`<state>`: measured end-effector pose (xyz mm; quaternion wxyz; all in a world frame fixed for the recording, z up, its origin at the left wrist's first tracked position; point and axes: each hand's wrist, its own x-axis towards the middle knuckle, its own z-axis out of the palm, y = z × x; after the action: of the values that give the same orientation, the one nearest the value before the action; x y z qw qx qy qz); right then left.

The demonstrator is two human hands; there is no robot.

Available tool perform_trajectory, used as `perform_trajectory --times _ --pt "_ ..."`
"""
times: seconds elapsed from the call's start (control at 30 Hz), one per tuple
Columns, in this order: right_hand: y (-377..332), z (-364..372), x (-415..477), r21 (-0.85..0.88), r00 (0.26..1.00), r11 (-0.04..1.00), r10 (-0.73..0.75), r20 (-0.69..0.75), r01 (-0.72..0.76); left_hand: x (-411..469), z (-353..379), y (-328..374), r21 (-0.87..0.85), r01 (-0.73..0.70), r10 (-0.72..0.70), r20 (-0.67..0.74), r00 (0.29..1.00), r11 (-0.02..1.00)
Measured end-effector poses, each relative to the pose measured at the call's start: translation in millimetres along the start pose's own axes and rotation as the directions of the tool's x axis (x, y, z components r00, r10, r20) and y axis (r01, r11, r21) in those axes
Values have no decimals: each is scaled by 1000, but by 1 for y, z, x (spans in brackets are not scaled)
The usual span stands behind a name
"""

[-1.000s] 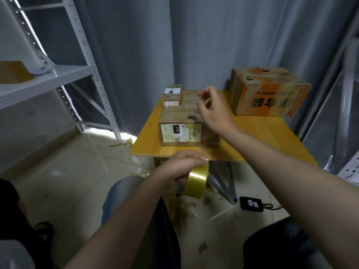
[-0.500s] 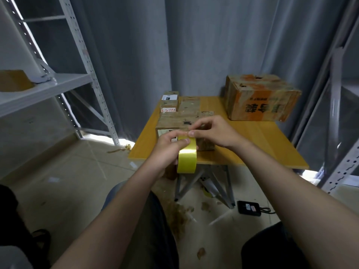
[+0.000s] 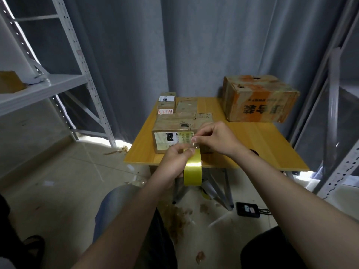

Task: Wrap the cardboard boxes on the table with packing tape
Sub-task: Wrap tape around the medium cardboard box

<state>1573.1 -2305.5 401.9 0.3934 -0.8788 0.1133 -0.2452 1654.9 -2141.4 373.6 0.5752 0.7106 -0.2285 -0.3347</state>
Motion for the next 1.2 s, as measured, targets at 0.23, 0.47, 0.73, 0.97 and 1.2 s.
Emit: perform_trajectory --times 0.23,0.47,0.73,0.97,1.2 --pt "-9 2 14 38 994 999 0 -111 5 5 -3 4 117 -79 92 -102 991 990" --pt "-24 -10 32 99 983 991 107 -147 -93 -5 -1 6 -256 -66 114 176 978 964" --pt "-42 -27 55 155 981 983 120 -154 -96 -7 5 1 -189 -14 39 128 991 982" --pt "-39 -38 81 192 959 972 180 -221 -138 -17 4 -2 87 -22 17 63 998 996" --pt "-25 -42 124 188 938 950 284 -200 -248 -10 1 -7 52 75 -73 -35 997 996"
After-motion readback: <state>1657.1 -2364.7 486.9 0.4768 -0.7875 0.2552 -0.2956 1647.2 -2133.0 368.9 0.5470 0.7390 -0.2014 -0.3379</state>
